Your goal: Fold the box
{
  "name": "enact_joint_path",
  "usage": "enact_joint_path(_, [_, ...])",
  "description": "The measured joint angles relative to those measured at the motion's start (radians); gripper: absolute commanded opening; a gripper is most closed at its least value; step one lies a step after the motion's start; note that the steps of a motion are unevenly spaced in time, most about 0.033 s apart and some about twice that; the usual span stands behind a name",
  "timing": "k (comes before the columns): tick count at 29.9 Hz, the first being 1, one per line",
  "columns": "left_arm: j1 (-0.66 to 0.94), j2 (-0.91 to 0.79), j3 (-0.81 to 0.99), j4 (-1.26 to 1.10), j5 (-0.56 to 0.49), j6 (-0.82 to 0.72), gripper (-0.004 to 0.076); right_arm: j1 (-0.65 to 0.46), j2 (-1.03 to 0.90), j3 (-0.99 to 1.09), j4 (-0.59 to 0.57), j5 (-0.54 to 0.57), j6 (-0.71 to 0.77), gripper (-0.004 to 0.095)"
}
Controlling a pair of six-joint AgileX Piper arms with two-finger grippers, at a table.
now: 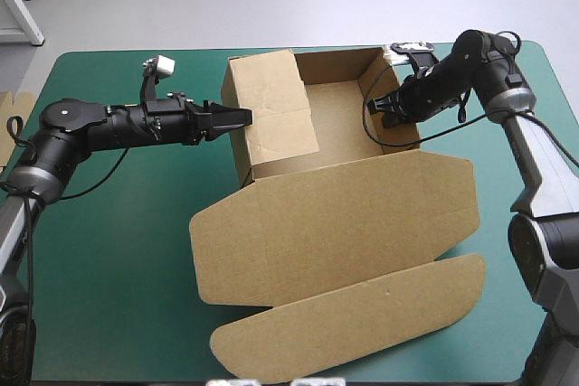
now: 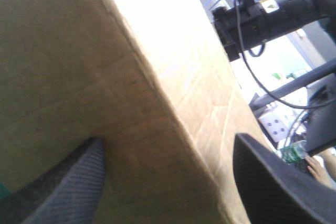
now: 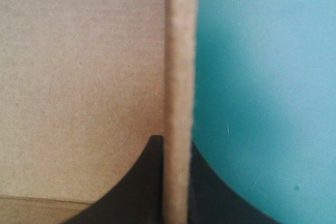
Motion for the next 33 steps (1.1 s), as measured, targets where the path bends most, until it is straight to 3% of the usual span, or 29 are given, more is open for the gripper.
enact_joint_path(6, [-0.049, 0.000, -0.053, 0.159, -0.098, -0.127, 0.0501, 0.002, 0.000, 0.000, -0.008, -0.003, 0.025, -0.0011])
enact_joint_path(12, [-0.107, 0.000, -0.106, 0.394, -0.151, -0.299, 0.0500, 0.061, 0.000, 0.000, -0.097, -0.010, 0.077, -0.0011])
enact_joint_path(23, [-0.199, 0.000, -0.117, 0.821, -0.189, -0.692, 0.0470, 0.192, 0.001, 0.000, -0.236, -0.035, 0.189, -0.0011])
enact_joint_path(33, [-0.308, 0.024, -0.118, 1.200, -0.203, -0.996, 0.0461, 0.253, 0.001, 0.000, -0.291, -0.049, 0.246, -0.0012])
